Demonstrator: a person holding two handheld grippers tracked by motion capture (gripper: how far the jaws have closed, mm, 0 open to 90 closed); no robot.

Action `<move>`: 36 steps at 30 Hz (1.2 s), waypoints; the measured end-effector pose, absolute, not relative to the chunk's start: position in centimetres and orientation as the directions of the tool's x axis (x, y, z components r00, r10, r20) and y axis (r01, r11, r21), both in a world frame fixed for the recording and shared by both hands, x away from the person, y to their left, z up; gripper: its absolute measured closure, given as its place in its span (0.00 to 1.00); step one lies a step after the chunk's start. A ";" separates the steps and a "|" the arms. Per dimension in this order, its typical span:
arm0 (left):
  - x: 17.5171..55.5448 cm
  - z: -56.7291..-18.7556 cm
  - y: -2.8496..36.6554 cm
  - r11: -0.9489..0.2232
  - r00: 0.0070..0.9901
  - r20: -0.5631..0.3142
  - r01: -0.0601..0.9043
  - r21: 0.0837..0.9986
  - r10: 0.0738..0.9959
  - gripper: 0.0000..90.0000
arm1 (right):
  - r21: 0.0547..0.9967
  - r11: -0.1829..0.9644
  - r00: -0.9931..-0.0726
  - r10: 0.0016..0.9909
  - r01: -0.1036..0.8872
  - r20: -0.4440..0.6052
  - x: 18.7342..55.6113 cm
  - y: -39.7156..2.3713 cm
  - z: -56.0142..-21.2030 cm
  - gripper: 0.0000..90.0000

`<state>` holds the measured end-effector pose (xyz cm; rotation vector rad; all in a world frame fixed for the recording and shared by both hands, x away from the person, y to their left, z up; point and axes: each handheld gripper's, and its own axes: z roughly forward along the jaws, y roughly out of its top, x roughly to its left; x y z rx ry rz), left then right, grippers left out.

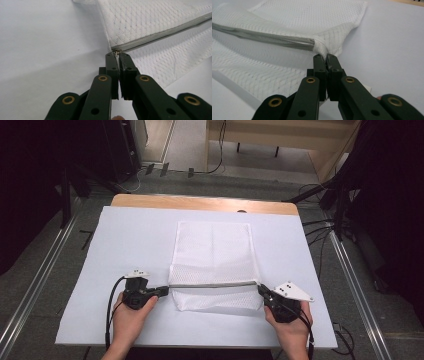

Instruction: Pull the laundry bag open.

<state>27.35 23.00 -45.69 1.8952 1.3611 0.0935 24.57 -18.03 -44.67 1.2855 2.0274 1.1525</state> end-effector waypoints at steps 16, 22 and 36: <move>24.9 -45.3 24.4 -0.013 0.386 -0.404 0.736 0.677 0.830 0.55 | 0.824 0.189 -0.481 0.869 0.533 0.112 24.7 -17.4 -45.6 0.60; 23.2 -45.9 22.8 -0.089 0.419 -0.363 0.747 0.659 0.832 0.51 | 0.823 0.160 -0.456 0.880 0.544 0.130 24.4 -18.5 -45.6 0.56; 21.6 -46.3 20.4 -0.204 0.451 -0.224 0.720 0.664 0.864 0.60 | 0.744 0.207 -0.432 0.894 0.635 0.120 20.5 -17.7 -48.1 0.88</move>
